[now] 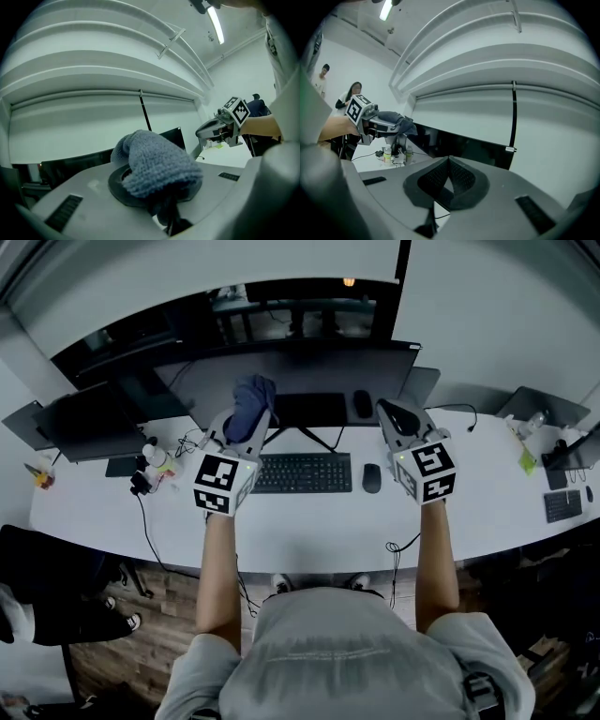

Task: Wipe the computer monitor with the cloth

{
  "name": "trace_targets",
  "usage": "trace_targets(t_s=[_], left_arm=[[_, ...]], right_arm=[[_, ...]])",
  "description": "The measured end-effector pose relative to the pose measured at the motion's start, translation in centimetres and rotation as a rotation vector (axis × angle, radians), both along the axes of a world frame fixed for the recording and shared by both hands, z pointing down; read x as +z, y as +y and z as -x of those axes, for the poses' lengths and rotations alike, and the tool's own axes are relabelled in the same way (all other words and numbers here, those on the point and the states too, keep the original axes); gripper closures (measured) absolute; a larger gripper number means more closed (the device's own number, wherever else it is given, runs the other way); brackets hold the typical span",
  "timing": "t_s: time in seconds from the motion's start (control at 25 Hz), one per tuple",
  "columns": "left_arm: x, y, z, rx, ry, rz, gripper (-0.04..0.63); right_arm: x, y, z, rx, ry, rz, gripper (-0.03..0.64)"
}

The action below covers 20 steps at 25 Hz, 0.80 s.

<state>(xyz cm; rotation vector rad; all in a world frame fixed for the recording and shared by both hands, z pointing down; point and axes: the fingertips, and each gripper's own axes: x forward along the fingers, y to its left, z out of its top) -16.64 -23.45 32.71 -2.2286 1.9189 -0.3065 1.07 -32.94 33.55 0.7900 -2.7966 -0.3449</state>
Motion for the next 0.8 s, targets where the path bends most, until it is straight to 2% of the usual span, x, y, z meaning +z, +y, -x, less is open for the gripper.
trace_targets(t_s=[0.36, 0.8], left_arm=[[0.9, 2.9, 2.6, -0.06, -0.048, -0.003, 0.54], [0.1, 2.0, 1.9, -0.034, -0.051, -0.033, 0.54]], right_arm=[[0.2, 3.4, 4.5, -0.083, 0.006, -0.032, 0.615], [-0.5, 2.9, 4.6, -0.071, 0.018, -0.05, 0.615]])
